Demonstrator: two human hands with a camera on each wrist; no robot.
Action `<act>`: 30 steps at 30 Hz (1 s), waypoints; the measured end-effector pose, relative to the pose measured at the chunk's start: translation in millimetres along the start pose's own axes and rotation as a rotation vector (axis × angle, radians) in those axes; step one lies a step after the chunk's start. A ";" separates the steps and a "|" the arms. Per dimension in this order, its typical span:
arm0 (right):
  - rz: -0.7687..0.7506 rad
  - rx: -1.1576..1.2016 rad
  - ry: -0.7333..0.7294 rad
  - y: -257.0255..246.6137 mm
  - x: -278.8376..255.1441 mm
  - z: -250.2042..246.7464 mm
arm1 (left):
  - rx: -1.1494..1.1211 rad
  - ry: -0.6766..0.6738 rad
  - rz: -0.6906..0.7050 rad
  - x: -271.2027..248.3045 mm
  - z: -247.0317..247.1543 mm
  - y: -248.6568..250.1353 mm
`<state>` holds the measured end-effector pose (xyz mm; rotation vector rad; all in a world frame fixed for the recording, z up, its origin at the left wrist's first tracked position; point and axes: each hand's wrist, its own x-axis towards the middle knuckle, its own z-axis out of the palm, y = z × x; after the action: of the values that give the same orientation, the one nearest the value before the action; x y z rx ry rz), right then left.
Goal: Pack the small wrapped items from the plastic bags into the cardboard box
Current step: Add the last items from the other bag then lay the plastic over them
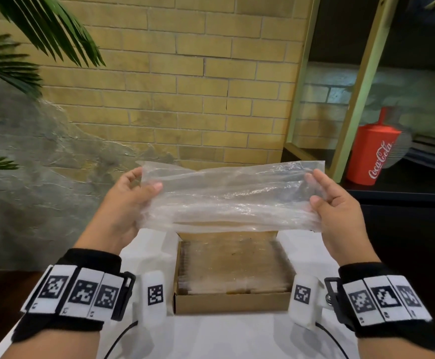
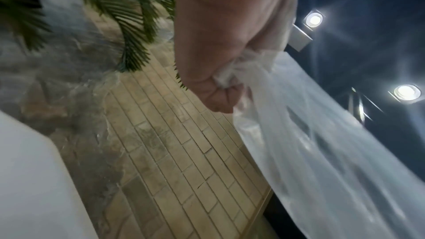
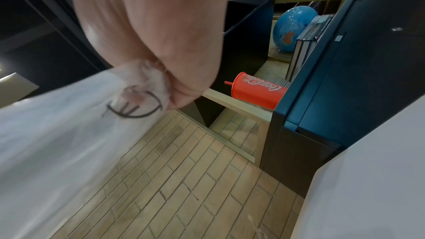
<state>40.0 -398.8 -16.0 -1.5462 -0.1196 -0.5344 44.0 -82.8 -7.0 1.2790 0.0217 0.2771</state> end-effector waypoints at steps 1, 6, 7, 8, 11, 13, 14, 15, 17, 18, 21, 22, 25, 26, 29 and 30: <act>0.013 0.020 -0.006 -0.3 0.3 -0.6 | -0.024 -0.036 -0.048 -3.4 1.2 3.1; 0.042 0.098 -0.017 -3.6 0.3 -3.9 | -0.002 -0.087 -0.191 -10.6 6.1 9.8; 0.051 0.123 -0.017 -3.7 0.2 -4.9 | 0.010 -0.077 -0.191 -9.7 5.0 8.8; 0.065 0.140 -0.022 -4.3 -0.3 -5.3 | -0.003 -0.077 -0.182 -9.6 4.7 8.2; 0.102 0.082 -0.024 -5.7 -2.2 -3.9 | -0.019 -0.112 -0.090 -6.6 1.1 8.6; 0.124 0.051 0.013 -3.1 -2.0 -4.8 | 0.062 -0.046 -0.001 -1.1 -4.9 6.8; 0.131 0.048 0.018 -1.5 -1.4 -5.2 | 0.091 0.006 0.034 1.1 -7.5 5.9; 0.134 0.041 0.012 -0.4 -0.9 -5.1 | 0.123 0.068 0.066 3.6 -9.9 4.7; 0.133 0.029 -0.019 -1.0 -1.2 -3.3 | 0.219 0.199 0.102 4.2 -8.6 4.5; 0.129 0.030 -0.031 -2.2 -1.3 -2.6 | 0.265 0.247 0.105 2.4 -5.7 5.6; 0.143 0.065 -0.028 -0.3 -0.1 -3.8 | 0.267 0.238 0.034 -7.1 7.1 8.2; 0.155 0.087 -0.012 1.0 0.4 -4.6 | 0.283 0.187 0.003 -7.1 7.8 7.4; 0.168 0.134 0.036 4.9 0.8 -6.0 | 0.320 -0.012 -0.041 -3.3 0.6 4.3; 0.175 0.140 0.043 4.9 0.4 -5.3 | 0.328 -0.089 -0.060 -4.6 -0.7 4.8; 0.209 0.149 0.045 3.1 -0.4 -2.4 | 0.343 -0.186 -0.137 -5.2 -0.8 3.7; 0.218 0.159 0.044 1.9 -0.6 -1.9 | 0.331 -0.179 -0.159 -5.8 1.2 3.6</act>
<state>39.7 -400.6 -18.0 -1.3721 0.0394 -0.3765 37.9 -84.3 -4.1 1.6178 0.0165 0.0201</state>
